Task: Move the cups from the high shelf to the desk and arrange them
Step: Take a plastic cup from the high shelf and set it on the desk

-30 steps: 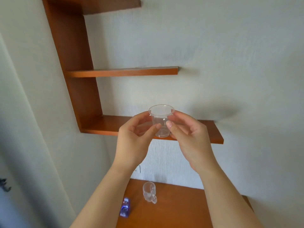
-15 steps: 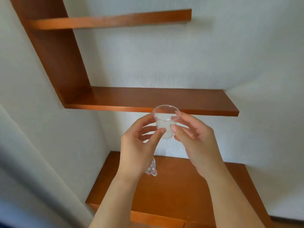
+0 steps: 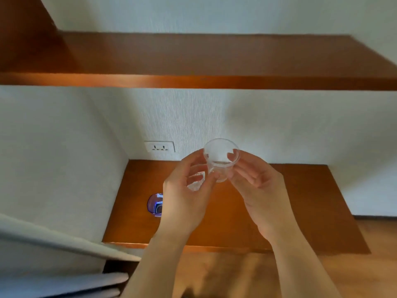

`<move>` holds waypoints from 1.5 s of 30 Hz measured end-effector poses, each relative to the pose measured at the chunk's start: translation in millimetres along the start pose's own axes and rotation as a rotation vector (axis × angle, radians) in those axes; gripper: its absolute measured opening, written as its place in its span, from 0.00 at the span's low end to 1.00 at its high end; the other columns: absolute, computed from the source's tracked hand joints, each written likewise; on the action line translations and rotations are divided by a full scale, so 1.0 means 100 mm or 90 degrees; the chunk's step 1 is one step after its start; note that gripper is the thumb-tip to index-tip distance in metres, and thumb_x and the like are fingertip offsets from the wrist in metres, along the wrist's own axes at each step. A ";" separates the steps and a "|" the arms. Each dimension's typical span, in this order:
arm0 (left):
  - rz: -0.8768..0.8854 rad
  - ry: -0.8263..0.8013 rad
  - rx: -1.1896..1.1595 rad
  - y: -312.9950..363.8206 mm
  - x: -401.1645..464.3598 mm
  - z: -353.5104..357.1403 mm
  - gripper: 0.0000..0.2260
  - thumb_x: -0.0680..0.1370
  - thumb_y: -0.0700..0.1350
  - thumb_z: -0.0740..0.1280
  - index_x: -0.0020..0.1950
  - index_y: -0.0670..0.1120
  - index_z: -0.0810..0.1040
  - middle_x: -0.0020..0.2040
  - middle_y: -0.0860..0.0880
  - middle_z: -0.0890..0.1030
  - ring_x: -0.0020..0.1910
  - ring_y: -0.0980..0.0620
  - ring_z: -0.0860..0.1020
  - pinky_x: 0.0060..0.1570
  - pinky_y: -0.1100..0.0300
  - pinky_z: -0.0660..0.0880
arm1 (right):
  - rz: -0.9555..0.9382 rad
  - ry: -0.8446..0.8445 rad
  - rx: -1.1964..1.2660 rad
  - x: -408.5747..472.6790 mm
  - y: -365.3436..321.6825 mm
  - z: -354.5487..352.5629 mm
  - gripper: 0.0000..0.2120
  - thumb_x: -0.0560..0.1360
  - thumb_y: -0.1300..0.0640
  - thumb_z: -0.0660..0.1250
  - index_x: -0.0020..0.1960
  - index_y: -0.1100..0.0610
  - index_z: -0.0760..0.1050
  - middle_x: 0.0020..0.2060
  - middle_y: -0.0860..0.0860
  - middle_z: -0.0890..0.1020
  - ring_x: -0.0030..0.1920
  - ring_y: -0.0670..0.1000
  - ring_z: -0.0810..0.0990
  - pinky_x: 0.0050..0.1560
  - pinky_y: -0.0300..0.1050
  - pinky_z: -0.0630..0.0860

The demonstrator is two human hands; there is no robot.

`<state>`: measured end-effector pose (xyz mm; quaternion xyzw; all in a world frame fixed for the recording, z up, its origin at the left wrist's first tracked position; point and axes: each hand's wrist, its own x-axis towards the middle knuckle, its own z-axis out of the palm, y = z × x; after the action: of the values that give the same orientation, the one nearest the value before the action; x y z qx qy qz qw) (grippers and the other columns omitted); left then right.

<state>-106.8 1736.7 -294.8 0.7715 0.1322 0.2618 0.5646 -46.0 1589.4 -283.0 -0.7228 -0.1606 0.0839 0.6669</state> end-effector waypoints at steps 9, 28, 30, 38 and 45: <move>-0.024 -0.079 -0.025 -0.57 -0.05 0.13 0.21 0.77 0.46 0.76 0.67 0.60 0.77 0.60 0.61 0.84 0.58 0.61 0.83 0.54 0.65 0.81 | 0.057 0.043 0.011 -0.08 0.53 0.07 0.16 0.78 0.57 0.73 0.65 0.49 0.81 0.57 0.44 0.87 0.62 0.47 0.84 0.63 0.55 0.80; -0.191 -0.126 0.024 -1.32 -0.28 1.18 0.25 0.78 0.40 0.75 0.68 0.62 0.72 0.61 0.68 0.81 0.64 0.66 0.79 0.65 0.63 0.76 | 0.224 0.010 0.067 0.08 1.59 -0.60 0.24 0.76 0.70 0.71 0.66 0.47 0.78 0.63 0.41 0.84 0.66 0.40 0.80 0.62 0.40 0.76; -0.212 -0.115 0.023 -1.39 -0.28 1.29 0.24 0.78 0.39 0.74 0.68 0.60 0.72 0.61 0.66 0.80 0.64 0.65 0.79 0.66 0.62 0.76 | 0.233 -0.004 0.063 0.11 1.69 -0.65 0.24 0.77 0.70 0.70 0.66 0.47 0.78 0.64 0.41 0.83 0.66 0.39 0.79 0.60 0.37 0.75; -0.281 -0.080 0.022 -1.67 -0.27 1.56 0.26 0.76 0.34 0.70 0.63 0.63 0.72 0.60 0.65 0.80 0.64 0.60 0.79 0.65 0.66 0.74 | 0.258 -0.024 0.056 0.31 2.08 -0.69 0.22 0.77 0.63 0.73 0.64 0.42 0.77 0.61 0.36 0.82 0.64 0.37 0.79 0.57 0.31 0.73; -0.281 -0.063 -0.008 -1.81 -0.14 1.62 0.23 0.72 0.37 0.67 0.66 0.54 0.75 0.63 0.58 0.82 0.66 0.56 0.79 0.69 0.59 0.75 | 0.249 -0.027 0.051 0.50 2.27 -0.60 0.22 0.77 0.62 0.73 0.63 0.39 0.76 0.60 0.34 0.81 0.62 0.34 0.79 0.57 0.30 0.72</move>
<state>-12.2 1659.2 -505.5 0.7320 0.2683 0.0946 0.6191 47.7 1537.0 -497.9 -0.7113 -0.0274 0.2335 0.6623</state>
